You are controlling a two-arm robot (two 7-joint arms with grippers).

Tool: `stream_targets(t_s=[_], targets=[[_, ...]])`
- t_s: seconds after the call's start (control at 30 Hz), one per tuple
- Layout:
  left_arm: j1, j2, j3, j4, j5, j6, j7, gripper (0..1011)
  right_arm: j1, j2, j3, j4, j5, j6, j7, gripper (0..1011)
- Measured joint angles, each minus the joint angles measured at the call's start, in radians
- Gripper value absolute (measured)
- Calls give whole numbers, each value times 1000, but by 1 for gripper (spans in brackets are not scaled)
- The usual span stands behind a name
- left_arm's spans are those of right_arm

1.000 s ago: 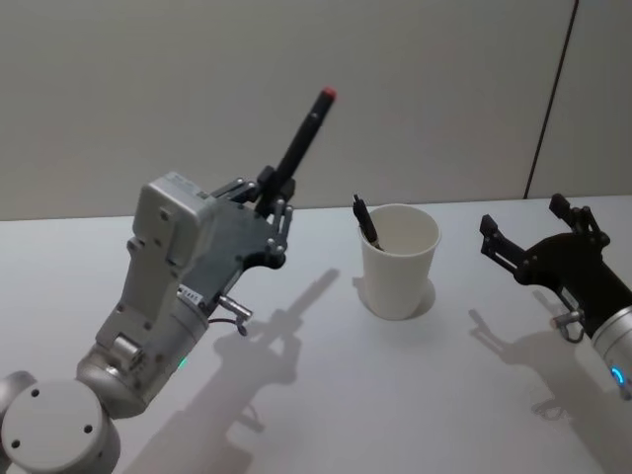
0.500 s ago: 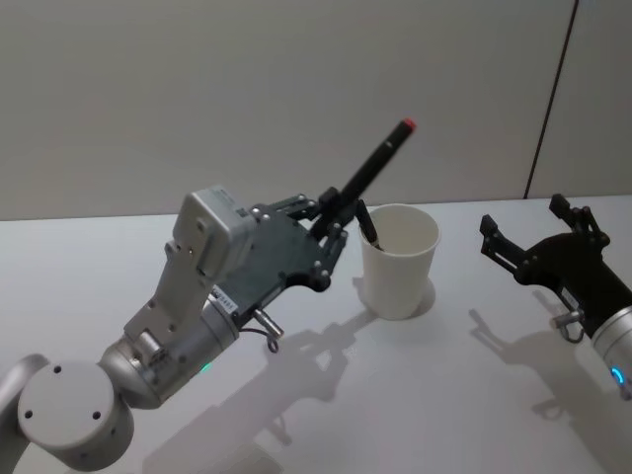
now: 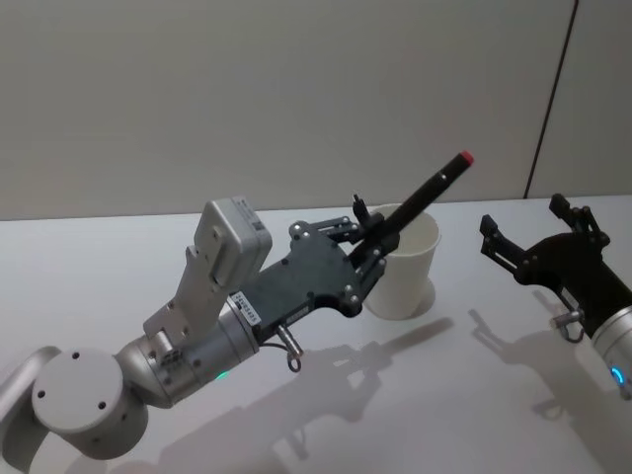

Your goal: Place the pen into the pen holder.

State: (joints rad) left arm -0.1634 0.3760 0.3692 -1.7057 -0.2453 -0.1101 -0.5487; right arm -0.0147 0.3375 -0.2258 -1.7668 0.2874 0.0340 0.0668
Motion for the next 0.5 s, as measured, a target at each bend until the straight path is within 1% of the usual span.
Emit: stream_targets(t_s=[0.07,0.27,0.43,0.5], targets=[[-4,-3,2,8,-9,-2,-22,189,0,0,0,0,0,0,0,1001],[-9,-6,5,17,-21,-5,-49,189,0,0,1,-4,8,2,7,1001],[-12,-9,7,22,-29,-6,-64,189,-4,7,7,-20,44,16,36,1001],[-14,-9,8,24,-31,-7,-70,189,-7,13,11,-31,70,29,53,1001]])
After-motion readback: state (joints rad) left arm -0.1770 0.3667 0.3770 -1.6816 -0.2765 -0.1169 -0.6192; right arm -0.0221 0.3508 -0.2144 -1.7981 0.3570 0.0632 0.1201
